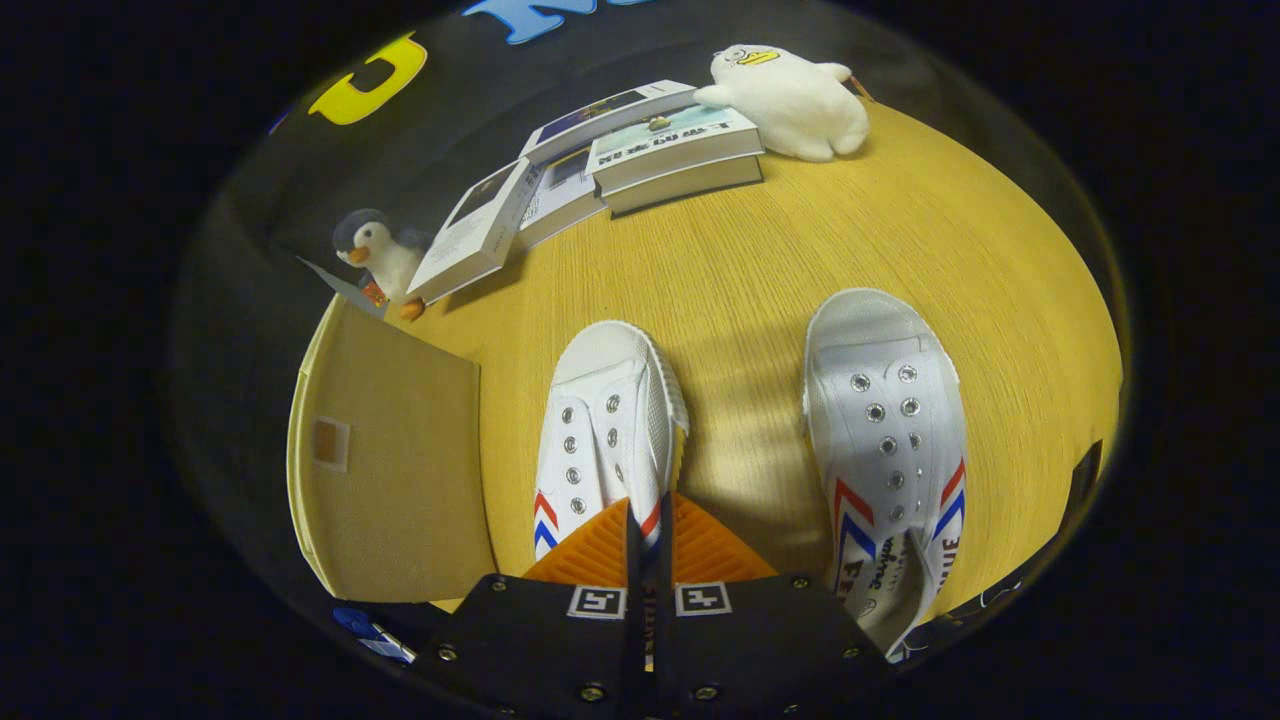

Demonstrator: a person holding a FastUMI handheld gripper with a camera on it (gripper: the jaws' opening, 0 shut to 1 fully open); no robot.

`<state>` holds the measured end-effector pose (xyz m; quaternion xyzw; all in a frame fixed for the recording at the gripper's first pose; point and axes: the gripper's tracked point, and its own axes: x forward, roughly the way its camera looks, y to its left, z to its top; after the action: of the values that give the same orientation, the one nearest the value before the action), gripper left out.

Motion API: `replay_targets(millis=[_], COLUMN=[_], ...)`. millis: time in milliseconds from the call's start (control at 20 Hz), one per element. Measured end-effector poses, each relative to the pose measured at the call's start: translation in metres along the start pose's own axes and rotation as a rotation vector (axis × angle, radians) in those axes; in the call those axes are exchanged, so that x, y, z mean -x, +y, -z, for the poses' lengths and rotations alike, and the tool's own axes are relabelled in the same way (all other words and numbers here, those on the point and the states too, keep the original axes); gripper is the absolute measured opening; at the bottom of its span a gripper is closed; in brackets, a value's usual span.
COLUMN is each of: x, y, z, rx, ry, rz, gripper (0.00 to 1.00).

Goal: Open the storage box then place both shoes into the box .Put the left shoe in first, then the right shoe, with the right side of both shoes facing outward in a uniform manner.

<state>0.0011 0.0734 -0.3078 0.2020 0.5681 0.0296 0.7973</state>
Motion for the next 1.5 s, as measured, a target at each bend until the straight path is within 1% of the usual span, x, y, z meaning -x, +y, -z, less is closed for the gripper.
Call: replay_targets(millis=[200, 550, 750, 1050, 1500], x=[0.025, 0.074, 0.089, 0.088, 0.057], y=[0.025, 0.075, 0.111, 0.164, 0.225], z=[-0.013, -0.039, -0.048, -0.052, -0.036], rx=[-0.021, 0.018, 0.056, 0.094, 0.141], ry=[-0.027, -0.087, -0.113, -0.117, -0.077], rz=[-0.051, -0.105, -0.14, -0.19, -0.22], gripper=[0.04, 0.04, 0.04, 0.03, 0.04])
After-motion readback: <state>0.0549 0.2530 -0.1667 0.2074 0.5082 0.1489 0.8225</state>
